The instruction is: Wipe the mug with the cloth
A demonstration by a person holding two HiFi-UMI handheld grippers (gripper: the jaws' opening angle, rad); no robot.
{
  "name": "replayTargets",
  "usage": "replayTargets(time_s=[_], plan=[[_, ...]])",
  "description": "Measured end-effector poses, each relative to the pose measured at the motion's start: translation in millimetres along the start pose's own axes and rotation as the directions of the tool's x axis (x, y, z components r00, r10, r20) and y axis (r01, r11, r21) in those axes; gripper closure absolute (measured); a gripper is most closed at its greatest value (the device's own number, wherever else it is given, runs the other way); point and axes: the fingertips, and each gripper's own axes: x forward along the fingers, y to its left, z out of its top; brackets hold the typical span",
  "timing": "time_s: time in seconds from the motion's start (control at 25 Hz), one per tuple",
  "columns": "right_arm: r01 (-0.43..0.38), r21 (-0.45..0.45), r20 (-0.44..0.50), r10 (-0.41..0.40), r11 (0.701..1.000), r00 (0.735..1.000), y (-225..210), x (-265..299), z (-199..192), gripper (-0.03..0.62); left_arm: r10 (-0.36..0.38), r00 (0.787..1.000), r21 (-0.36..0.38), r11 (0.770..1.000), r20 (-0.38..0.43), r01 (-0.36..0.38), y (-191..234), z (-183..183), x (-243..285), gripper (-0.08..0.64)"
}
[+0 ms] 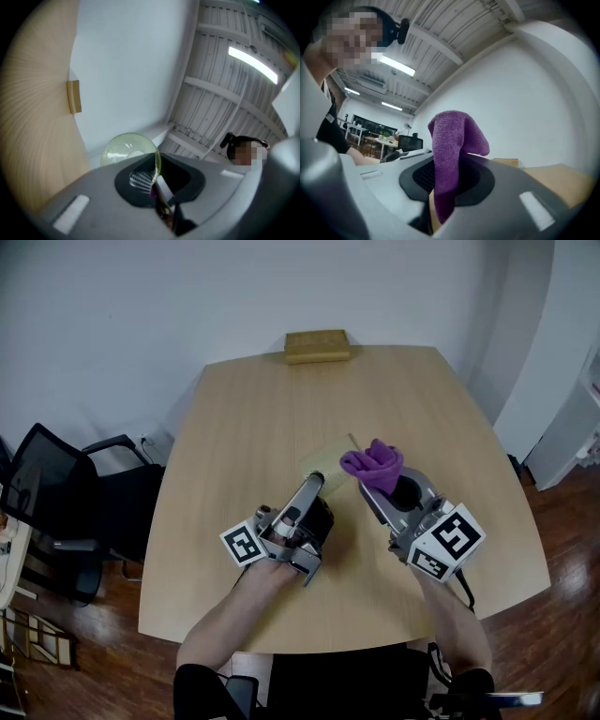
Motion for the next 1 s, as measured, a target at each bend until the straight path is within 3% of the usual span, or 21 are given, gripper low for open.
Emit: replayTargets(time_s=[0.12, 0.24, 0.36, 0.48, 0.6, 0.72, 0.84, 1.0], plan=[[-0.128, -0.078, -0.090, 0.121, 0.989, 0.989, 36.1, 14.8, -18.4, 0.532, -0.011, 1.000, 0.028, 1.000, -0.023, 0.012, -2.8, -1.5, 1.1, 0.509], [-0.267, -0.128, -0.194, 0.240, 0.955, 0.951, 72.7, 21.1, -33.5, 0.532, -0.043, 0.997, 0.076, 0.996, -0.062, 0.047, -10.9, -3.8, 4.9, 0.511], [-0.325, -0.139, -0.220, 0.291, 0.935, 0.931, 86.8, 21.9, -34.7, 0.532, -0.062, 0.996, 0.083, 0.994, -0.068, 0.068, -14.9, -3.8, 5.7, 0.515], [-0.295, -0.123, -0.162, 0.274, 0.948, 0.948, 73.2, 15.0, -25.8, 0.532, -0.059, 0.998, 0.054, 0.997, -0.019, 0.060, -11.5, 2.4, 1.7, 0.514], [-0.126, -0.075, 0.036, 0.129, 0.989, 0.991, 29.1, -4.6, 11.9, 0.531, -0.054, 0.999, 0.045, 0.998, 0.009, 0.053, -8.8, 6.2, 0.8, 0.514], [0.022, -0.057, 0.159, -0.013, 0.998, 0.987, 0.0, -18.0, 37.9, 0.532, -0.044, 0.999, 0.036, 0.998, -0.005, 0.044, -7.3, 4.7, 0.0, 0.514], [0.012, -0.066, 0.110, -0.005, 0.998, 0.994, 2.5, -7.5, 24.8, 0.532, -0.047, 0.998, 0.027, 0.998, -0.033, 0.048, -7.8, -2.8, 1.8, 0.512], [-0.121, -0.062, 0.024, 0.122, 0.991, 0.992, 33.2, 9.3, 0.5, 0.532, -0.055, 0.997, 0.038, 0.998, -0.052, 0.057, -9.6, -7.6, 3.4, 0.503]])
